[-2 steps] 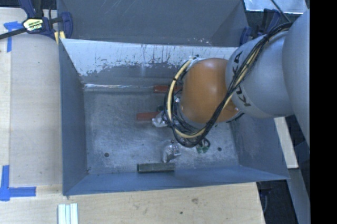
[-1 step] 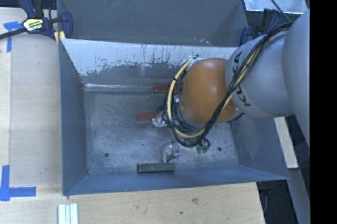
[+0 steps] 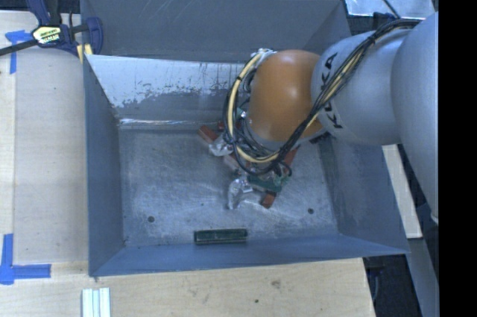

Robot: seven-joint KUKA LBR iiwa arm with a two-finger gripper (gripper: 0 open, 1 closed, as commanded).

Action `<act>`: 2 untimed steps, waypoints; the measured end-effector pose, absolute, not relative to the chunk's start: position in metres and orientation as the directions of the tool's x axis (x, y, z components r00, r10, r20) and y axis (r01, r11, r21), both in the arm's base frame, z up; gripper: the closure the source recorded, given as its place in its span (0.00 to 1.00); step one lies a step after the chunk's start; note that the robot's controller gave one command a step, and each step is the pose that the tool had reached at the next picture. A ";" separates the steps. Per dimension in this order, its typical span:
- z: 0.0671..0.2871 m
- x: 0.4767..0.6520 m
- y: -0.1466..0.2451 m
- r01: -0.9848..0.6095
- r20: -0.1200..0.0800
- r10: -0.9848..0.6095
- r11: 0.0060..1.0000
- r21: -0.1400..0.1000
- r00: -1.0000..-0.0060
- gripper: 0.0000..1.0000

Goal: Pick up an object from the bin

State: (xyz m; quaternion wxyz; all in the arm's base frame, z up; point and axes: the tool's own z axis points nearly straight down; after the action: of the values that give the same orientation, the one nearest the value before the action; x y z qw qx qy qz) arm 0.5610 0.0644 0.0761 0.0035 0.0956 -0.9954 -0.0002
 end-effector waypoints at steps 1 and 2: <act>0.079 0.594 0.067 -0.166 -0.001 -0.166 0.986 0.001 -0.986 0.00; 0.078 0.555 -0.009 -0.268 -0.029 -0.268 0.963 -0.005 -0.963 1.00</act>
Offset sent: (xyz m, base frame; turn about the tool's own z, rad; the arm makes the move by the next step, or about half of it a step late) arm -0.0147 -0.0743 -0.0061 -0.0832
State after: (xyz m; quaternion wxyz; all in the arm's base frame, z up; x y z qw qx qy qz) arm 0.5551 -0.0092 0.0783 -0.0150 0.1353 -0.9907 0.0006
